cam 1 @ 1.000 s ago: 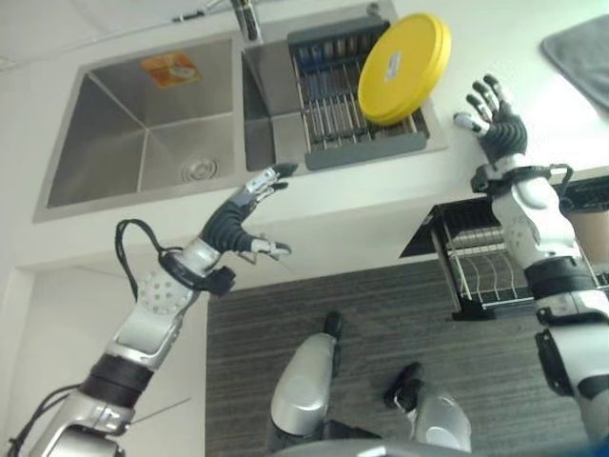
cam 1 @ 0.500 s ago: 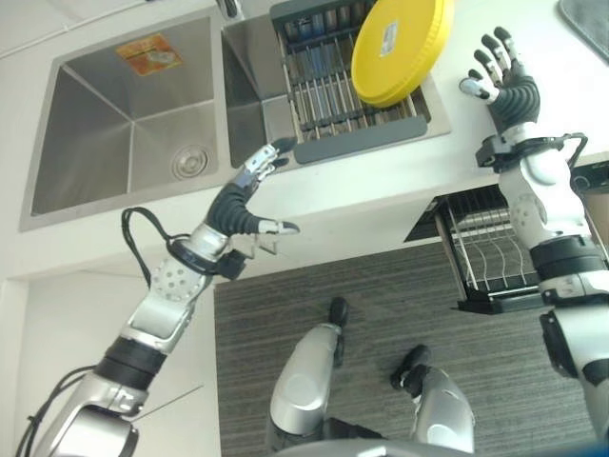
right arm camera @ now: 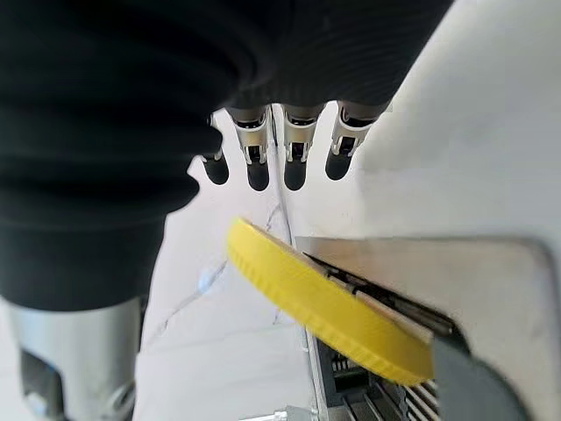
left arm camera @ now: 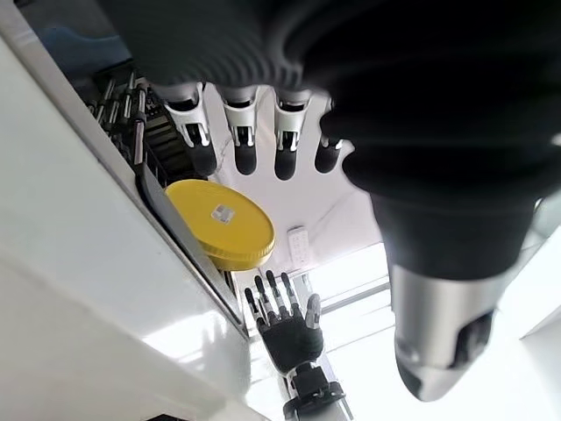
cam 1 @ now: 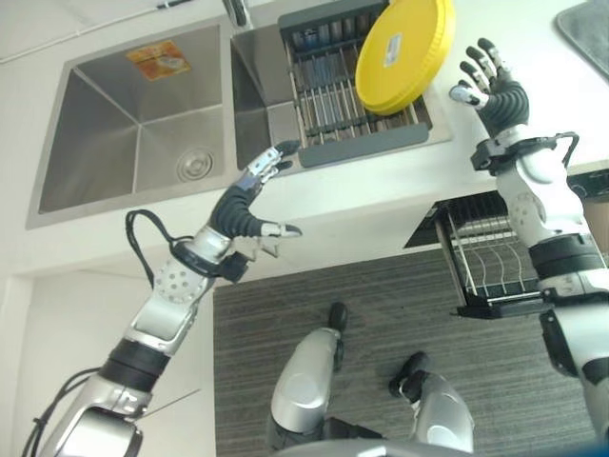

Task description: Place the dishes in the dishwasher.

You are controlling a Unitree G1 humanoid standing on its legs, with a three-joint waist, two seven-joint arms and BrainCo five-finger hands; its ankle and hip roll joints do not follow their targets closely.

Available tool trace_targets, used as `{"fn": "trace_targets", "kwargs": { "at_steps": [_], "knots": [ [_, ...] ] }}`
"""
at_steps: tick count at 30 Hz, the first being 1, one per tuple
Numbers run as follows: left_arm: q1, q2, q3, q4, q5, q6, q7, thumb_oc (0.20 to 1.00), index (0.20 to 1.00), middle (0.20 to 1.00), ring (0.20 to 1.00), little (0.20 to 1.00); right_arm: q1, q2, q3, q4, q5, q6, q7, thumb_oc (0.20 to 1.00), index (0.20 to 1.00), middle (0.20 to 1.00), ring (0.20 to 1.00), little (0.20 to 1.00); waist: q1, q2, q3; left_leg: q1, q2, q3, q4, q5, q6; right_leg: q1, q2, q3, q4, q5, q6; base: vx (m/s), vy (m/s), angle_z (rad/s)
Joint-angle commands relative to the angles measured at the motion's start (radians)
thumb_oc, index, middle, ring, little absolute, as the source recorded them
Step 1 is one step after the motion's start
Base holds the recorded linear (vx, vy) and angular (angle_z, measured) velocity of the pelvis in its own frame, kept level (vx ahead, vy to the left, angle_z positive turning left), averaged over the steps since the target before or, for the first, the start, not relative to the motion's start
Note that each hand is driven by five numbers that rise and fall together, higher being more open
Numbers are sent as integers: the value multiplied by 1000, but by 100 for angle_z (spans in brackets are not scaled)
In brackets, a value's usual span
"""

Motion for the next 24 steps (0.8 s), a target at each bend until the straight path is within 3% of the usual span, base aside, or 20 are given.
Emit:
{"fn": "trace_targets", "kwargs": {
  "at_steps": [1,14,24],
  "knots": [
    [36,-12,21,-61,5,-38,-2,1000,1000,1000,1000,1000,-112,-23,44,19,38,-25,9,1000,1000,1000,1000,1000,24,-23,-72,28,-20,-18,-74,-13,9,46,-30,-4,94,-40,9,77,20,0],
    [60,22,21,-81,-10,-14,-25,1000,1000,1000,1000,1000,-153,-61,51,78,102,2,8,1000,1000,1000,1000,1000,47,-40,-97,52,-24,-26,-77,-25,19,88,-32,-15,91,-33,14,73,4,5],
    [46,49,16,-81,-25,-24,-17,1000,1000,1000,1000,1000,-199,-73,55,161,149,-19,13,1000,1000,1000,1000,1000,55,-36,-82,29,-32,-34,-63,-26,27,68,-39,-4,107,-25,18,-4,1,0]
  ]
}}
